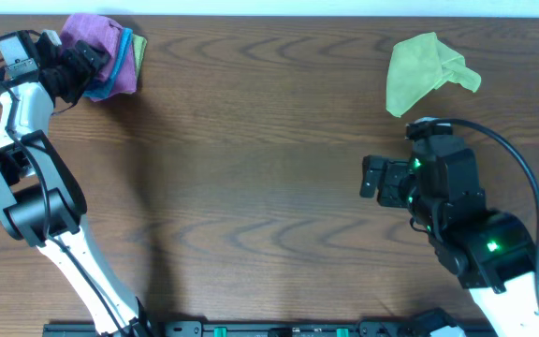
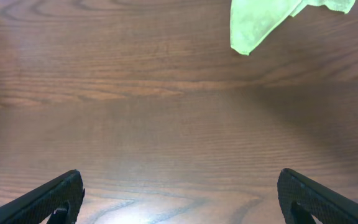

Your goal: Fold the cloth

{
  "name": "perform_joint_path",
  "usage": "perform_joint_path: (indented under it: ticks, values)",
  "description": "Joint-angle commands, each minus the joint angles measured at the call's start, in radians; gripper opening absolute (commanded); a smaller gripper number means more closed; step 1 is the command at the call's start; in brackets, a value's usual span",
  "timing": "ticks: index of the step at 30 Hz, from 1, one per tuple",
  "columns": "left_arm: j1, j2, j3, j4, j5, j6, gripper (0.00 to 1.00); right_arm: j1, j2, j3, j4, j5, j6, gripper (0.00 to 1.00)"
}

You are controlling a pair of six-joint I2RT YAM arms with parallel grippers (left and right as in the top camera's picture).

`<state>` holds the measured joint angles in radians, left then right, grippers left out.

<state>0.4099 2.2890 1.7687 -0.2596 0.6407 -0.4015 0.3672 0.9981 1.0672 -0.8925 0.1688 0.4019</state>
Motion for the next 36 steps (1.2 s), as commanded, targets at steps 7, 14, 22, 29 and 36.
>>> perform_joint_path:
  ticks: [7, 14, 22, 29, 36]
  values:
    - [0.009, -0.087, 0.011, -0.051, -0.023, 0.058, 0.95, -0.015, 0.055, 0.019, 0.009, -0.001, 0.008, 0.99]
    - [0.009, -0.165, 0.011, -0.114, -0.036, 0.067, 0.95, -0.021, 0.056, 0.019, 0.04, -0.001, -0.014, 0.99]
    - [0.008, -0.267, 0.011, -0.234, -0.17, 0.107, 0.96, -0.029, 0.056, 0.019, 0.048, 0.001, -0.026, 0.99]
    - [-0.026, -0.23, 0.011, 0.002, -0.074, 0.034, 0.06, -0.042, 0.056, 0.019, 0.072, 0.006, -0.033, 0.99]
    - [-0.073, -0.079, 0.011, 0.228, -0.064, -0.235, 0.06, -0.042, 0.056, 0.019, 0.072, 0.001, -0.033, 0.99]
